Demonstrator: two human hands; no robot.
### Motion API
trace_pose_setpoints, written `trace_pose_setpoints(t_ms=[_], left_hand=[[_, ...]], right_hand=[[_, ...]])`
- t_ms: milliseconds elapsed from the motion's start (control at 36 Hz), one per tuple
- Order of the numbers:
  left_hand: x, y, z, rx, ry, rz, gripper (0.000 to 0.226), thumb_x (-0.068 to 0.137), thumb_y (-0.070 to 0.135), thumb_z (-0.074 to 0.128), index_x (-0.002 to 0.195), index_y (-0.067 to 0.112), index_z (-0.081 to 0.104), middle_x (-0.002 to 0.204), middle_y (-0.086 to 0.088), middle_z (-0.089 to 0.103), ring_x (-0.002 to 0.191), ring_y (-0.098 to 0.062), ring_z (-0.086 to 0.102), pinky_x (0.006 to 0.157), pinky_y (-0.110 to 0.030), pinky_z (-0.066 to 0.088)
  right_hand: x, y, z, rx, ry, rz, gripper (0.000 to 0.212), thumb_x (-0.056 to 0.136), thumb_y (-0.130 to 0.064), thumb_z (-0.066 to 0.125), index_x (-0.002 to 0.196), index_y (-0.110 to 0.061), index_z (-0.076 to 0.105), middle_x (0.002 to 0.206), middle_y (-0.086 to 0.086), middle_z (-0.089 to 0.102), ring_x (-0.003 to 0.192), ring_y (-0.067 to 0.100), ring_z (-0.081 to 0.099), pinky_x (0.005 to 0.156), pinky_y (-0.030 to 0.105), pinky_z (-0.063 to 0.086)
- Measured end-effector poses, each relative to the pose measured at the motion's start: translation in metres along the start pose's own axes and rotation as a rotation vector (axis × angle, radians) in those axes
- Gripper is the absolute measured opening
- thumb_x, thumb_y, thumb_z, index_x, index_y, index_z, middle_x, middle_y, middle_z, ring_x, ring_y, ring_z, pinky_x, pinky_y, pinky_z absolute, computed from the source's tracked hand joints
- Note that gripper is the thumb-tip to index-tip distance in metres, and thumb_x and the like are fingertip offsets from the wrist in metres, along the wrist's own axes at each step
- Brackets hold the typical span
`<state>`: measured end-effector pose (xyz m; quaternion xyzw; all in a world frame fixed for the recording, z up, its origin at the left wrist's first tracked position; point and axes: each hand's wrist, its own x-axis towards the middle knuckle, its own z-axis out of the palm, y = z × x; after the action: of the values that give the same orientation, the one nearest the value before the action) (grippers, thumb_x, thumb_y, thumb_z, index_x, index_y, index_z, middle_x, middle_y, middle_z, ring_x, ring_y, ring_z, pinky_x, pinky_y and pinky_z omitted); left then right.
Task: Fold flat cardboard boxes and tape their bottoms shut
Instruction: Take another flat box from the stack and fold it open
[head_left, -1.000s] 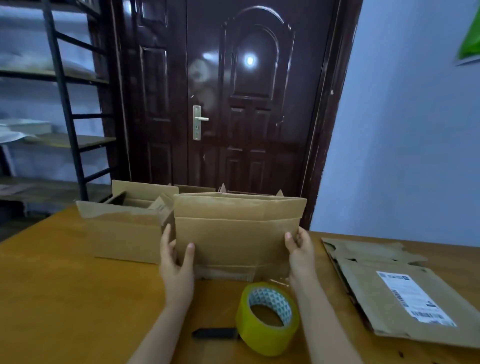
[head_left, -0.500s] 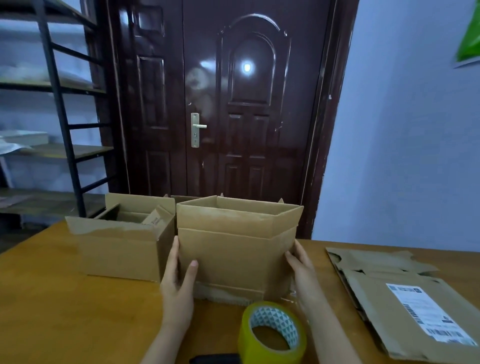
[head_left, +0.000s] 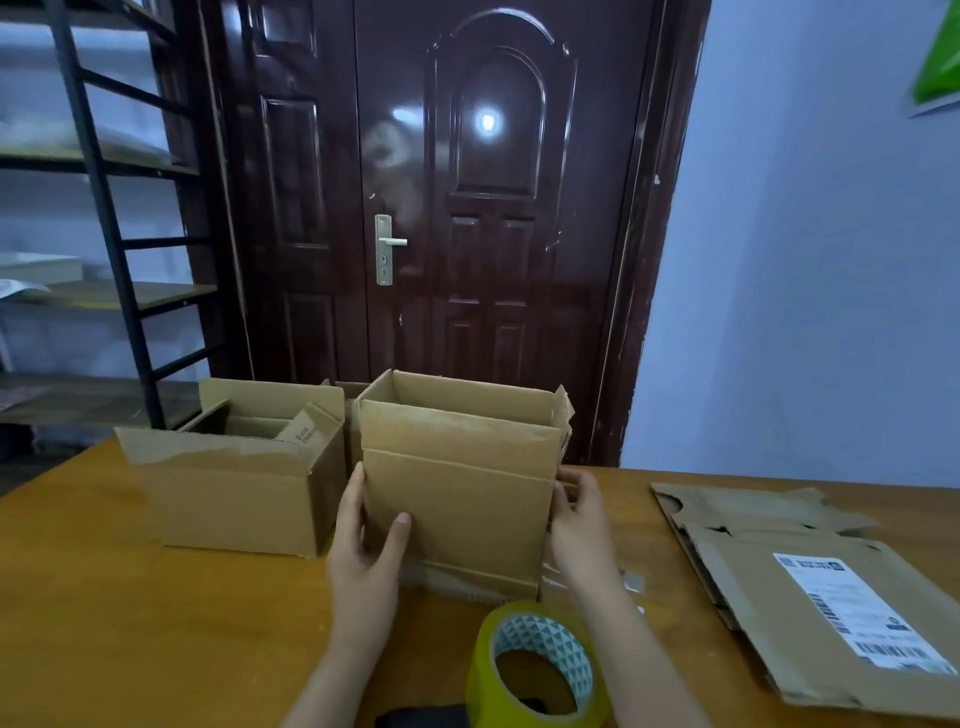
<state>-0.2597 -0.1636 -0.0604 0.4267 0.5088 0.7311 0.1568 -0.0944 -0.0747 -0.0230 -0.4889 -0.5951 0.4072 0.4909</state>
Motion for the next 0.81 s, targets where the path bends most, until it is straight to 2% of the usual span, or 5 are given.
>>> trace_pose_setpoints(t_ms=[167, 333, 556, 722, 806], left_hand=[[-0.002, 0.006, 0.0, 0.035, 0.058, 0.039, 0.045, 0.091, 0.004, 0.054, 0.13, 0.025, 0.046, 0.127, 0.017, 0.051, 0.119, 0.009, 0.046, 0.088, -0.004, 0.043], [0.0, 0.017, 0.0, 0.009, 0.083, 0.041, 0.019, 0.094, 0.006, 0.049, 0.111, 0.008, 0.057, 0.122, 0.011, 0.056, 0.111, 0.013, 0.05, 0.085, -0.002, 0.042], [0.024, 0.027, -0.012, 0.139, 0.039, 0.093, 0.026, 0.082, 0.058, 0.039, 0.09, 0.041, 0.057, 0.095, 0.021, 0.062, 0.089, 0.005, 0.056, 0.08, -0.036, 0.048], [0.04, 0.048, -0.002, 0.223, -0.156, 0.246, 0.034, 0.085, 0.058, 0.036, 0.117, 0.064, 0.043, 0.111, 0.042, 0.053, 0.108, 0.016, 0.049, 0.083, -0.006, 0.04], [0.042, 0.052, 0.003, 0.095, -0.144, 0.221, 0.04, 0.08, 0.058, 0.039, 0.119, 0.065, 0.04, 0.112, 0.051, 0.047, 0.108, 0.024, 0.044, 0.081, 0.004, 0.036]], right_hand=[[-0.002, -0.013, -0.003, -0.006, 0.061, -0.008, 0.016, 0.101, -0.018, 0.037, 0.103, -0.025, 0.052, 0.106, -0.001, 0.059, 0.101, 0.016, 0.054, 0.091, 0.036, 0.047], [-0.003, -0.017, -0.011, 0.049, -0.019, 0.026, 0.044, 0.1, -0.045, 0.027, 0.103, -0.021, 0.063, 0.101, -0.001, 0.065, 0.096, 0.012, 0.059, 0.086, 0.035, 0.049], [-0.006, -0.031, -0.017, 0.01, -0.022, -0.067, 0.046, 0.098, -0.049, 0.029, 0.128, -0.024, 0.052, 0.12, -0.009, 0.049, 0.109, 0.005, 0.046, 0.101, 0.029, 0.037], [-0.005, -0.047, -0.023, 0.038, 0.031, -0.203, 0.023, 0.099, -0.035, 0.036, 0.12, -0.031, 0.045, 0.123, -0.01, 0.043, 0.108, -0.001, 0.043, 0.075, 0.008, 0.034], [0.0, -0.05, -0.025, 0.113, 0.053, -0.19, 0.036, 0.099, -0.037, 0.038, 0.134, -0.029, 0.038, 0.138, -0.006, 0.04, 0.115, 0.001, 0.041, 0.091, 0.014, 0.033]])
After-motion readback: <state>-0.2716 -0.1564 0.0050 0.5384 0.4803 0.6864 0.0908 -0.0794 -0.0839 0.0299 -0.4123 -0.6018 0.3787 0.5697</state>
